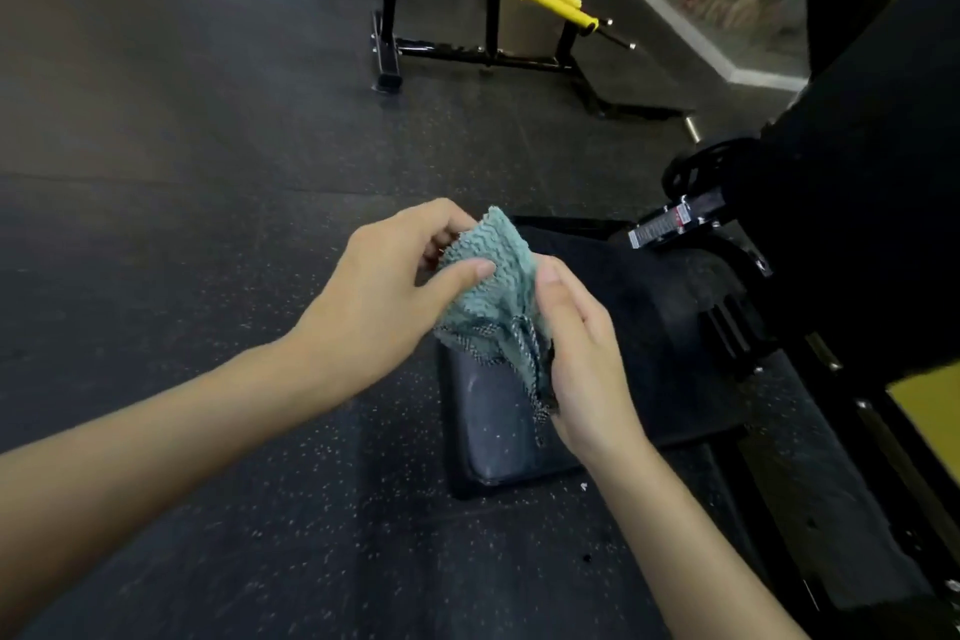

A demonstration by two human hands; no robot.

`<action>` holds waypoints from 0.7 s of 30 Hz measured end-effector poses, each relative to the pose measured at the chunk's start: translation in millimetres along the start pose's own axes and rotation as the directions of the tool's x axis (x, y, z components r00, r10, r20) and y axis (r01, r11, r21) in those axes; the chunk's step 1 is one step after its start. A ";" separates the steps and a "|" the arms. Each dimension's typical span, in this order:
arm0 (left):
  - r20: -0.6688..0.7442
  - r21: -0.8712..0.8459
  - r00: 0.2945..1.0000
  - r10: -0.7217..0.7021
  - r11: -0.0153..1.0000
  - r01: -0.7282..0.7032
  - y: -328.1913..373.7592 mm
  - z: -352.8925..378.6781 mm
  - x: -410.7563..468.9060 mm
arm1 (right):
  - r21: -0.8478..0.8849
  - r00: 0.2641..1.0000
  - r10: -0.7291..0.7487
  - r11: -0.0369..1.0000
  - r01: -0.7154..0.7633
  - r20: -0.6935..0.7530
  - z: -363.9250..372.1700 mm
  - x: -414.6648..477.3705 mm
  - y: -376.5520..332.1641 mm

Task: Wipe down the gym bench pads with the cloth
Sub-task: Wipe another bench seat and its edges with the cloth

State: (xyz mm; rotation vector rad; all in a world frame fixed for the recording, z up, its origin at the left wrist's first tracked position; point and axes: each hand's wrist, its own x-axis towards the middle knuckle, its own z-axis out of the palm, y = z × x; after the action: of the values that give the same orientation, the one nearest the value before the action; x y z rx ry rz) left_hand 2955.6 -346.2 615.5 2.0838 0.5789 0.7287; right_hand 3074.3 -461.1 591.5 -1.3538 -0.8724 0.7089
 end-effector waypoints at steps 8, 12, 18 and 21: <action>0.001 0.039 0.999 0.039 0.998 -0.039 26.7 -132.6 17.9 | -0.092 0.995 -0.075 0.992 0.081 0.066 87.9 45.8 -92.4; 0.003 0.064 0.999 0.051 0.997 -0.051 47.9 -192.3 23.9 | -0.084 0.992 -0.086 0.992 0.094 0.093 126.3 62.3 -139.8; 0.020 0.049 0.999 0.035 0.998 -0.036 78.1 -261.4 35.2 | -0.087 0.973 -0.146 0.983 0.163 0.179 156.7 85.2 -194.1; 0.078 0.028 0.997 -0.018 0.999 0.016 86.8 -283.9 44.9 | -0.114 0.970 -0.145 0.979 0.170 0.196 162.5 98.7 -212.4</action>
State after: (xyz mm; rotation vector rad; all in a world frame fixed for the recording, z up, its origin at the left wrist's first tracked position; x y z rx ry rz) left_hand 2809.1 -207.3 837.7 2.1202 0.5652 0.6293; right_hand 2974.1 -315.2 815.0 -1.3299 -1.1812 0.6719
